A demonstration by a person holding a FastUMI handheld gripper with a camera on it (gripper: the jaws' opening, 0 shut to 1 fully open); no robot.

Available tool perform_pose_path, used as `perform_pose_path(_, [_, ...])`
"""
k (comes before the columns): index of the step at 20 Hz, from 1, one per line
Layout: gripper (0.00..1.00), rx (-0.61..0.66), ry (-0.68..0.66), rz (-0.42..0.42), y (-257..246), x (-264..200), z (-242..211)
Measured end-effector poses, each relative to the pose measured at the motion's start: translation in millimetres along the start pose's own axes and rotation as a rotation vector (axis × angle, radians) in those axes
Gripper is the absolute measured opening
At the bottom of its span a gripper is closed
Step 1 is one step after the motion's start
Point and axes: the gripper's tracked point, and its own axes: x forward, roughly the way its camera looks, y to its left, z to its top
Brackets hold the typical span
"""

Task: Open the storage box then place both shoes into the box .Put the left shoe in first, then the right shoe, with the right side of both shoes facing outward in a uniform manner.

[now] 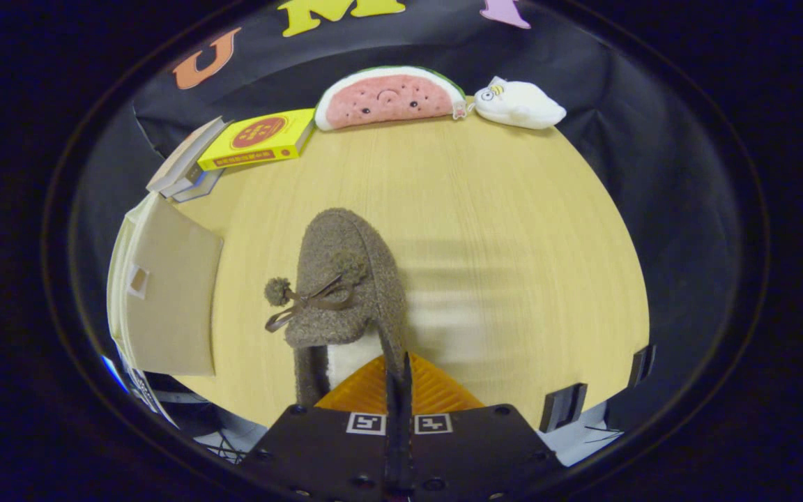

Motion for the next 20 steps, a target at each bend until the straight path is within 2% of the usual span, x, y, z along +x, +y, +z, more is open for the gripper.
perform_pose_path(6, [0.00,-0.008,-0.061,0.048,57,-61,4])
perform_pose_path(12, [0.00,-0.013,-0.142,0.111,137,-120,12])
perform_pose_path(16, [0.00,-0.014,-0.174,0.133,199,-142,16])
perform_pose_path(20, [0.00,-0.048,-0.186,0.142,257,-143,25])
